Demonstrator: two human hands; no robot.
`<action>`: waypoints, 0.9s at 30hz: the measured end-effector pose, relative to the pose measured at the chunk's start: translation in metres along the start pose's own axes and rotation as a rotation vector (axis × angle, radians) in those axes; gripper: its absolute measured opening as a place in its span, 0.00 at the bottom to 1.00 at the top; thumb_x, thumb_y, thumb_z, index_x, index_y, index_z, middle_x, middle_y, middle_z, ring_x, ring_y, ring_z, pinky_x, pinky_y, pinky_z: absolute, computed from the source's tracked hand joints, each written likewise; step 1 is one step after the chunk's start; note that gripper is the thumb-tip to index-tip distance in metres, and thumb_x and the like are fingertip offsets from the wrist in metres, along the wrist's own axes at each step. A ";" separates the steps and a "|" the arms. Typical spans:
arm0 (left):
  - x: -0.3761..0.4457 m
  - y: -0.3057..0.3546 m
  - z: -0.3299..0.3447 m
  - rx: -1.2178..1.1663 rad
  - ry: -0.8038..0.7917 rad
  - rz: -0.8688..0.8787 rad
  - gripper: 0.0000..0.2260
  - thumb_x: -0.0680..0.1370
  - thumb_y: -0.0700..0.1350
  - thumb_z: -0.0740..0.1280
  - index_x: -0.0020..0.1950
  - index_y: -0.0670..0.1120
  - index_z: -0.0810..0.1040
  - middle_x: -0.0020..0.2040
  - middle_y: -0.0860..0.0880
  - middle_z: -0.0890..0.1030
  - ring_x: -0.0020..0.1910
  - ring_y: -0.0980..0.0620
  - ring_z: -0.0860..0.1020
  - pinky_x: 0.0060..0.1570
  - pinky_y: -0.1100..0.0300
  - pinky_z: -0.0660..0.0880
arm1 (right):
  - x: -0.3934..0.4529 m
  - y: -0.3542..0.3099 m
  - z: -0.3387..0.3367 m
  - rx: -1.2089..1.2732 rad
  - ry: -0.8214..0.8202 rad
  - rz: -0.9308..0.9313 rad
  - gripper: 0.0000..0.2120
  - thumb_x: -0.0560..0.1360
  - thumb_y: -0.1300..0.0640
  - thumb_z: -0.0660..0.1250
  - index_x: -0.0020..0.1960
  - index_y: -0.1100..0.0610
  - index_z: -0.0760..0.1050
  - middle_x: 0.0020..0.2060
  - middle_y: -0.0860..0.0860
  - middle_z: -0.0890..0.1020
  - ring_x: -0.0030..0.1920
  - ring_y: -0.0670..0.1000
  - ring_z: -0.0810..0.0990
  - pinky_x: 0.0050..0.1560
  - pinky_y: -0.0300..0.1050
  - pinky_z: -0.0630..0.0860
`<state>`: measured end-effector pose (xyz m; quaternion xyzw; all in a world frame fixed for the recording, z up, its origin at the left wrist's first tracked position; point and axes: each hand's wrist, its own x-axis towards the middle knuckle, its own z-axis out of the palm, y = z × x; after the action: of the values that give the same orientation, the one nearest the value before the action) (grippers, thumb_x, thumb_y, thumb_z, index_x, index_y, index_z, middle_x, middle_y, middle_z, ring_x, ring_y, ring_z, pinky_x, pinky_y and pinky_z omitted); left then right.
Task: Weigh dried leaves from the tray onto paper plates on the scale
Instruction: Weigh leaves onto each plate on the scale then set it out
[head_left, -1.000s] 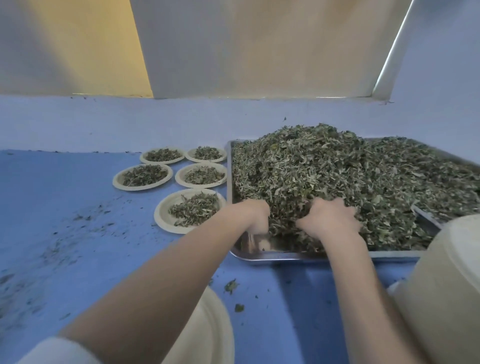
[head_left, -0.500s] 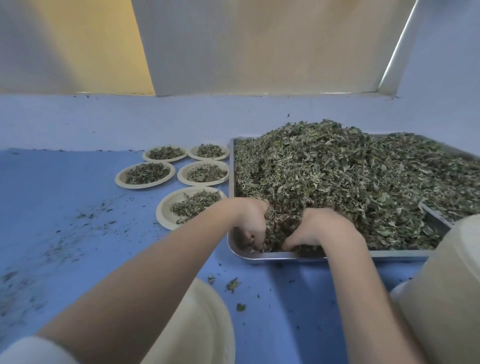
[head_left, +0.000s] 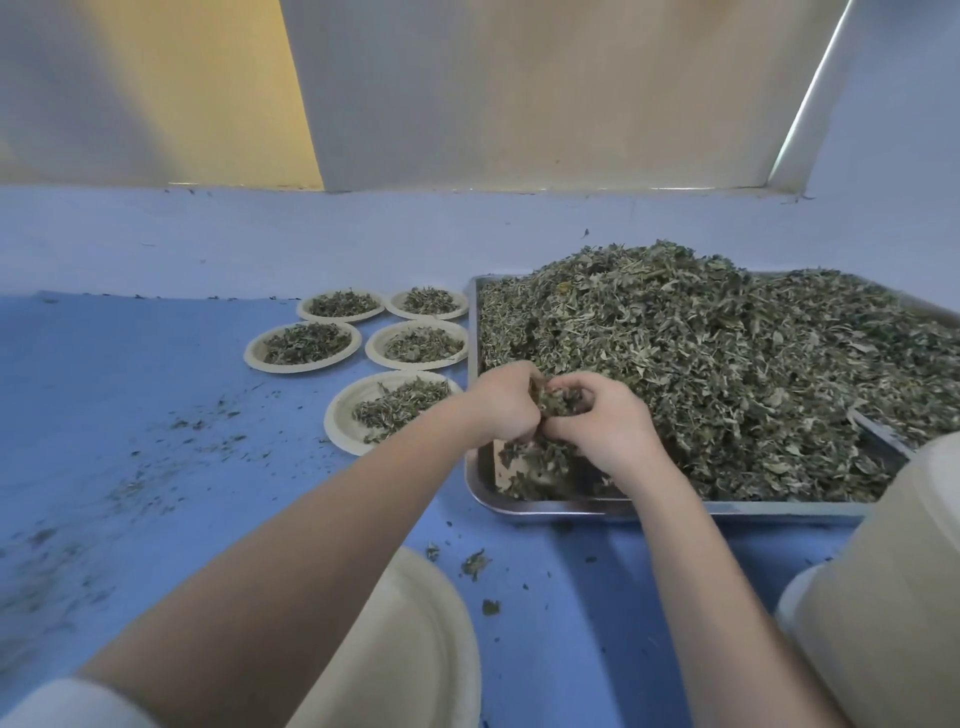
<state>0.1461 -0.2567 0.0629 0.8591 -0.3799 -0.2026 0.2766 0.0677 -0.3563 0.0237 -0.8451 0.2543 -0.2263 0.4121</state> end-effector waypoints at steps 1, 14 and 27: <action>-0.006 0.001 -0.006 -0.019 0.016 0.002 0.29 0.72 0.27 0.63 0.72 0.43 0.65 0.58 0.42 0.73 0.43 0.52 0.71 0.39 0.60 0.71 | -0.001 -0.005 0.000 0.023 0.011 -0.014 0.19 0.66 0.60 0.75 0.53 0.45 0.78 0.46 0.46 0.79 0.31 0.41 0.74 0.31 0.33 0.72; -0.163 -0.013 -0.074 -0.019 0.059 -0.049 0.14 0.70 0.31 0.70 0.55 0.36 0.76 0.52 0.33 0.80 0.47 0.40 0.80 0.50 0.50 0.77 | -0.092 -0.099 0.003 0.256 -0.388 -0.187 0.16 0.66 0.62 0.75 0.48 0.44 0.79 0.41 0.42 0.75 0.37 0.38 0.77 0.30 0.37 0.76; -0.228 -0.093 -0.035 -0.239 0.339 -0.131 0.11 0.77 0.43 0.67 0.58 0.53 0.75 0.56 0.54 0.77 0.42 0.57 0.78 0.45 0.62 0.76 | -0.144 -0.061 0.033 -0.018 -0.213 -0.295 0.06 0.73 0.38 0.64 0.41 0.36 0.78 0.39 0.37 0.81 0.41 0.40 0.78 0.41 0.31 0.72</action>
<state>0.0729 -0.0188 0.0628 0.8649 -0.2445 -0.1164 0.4226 -0.0080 -0.2157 0.0301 -0.8961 0.0846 -0.1911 0.3915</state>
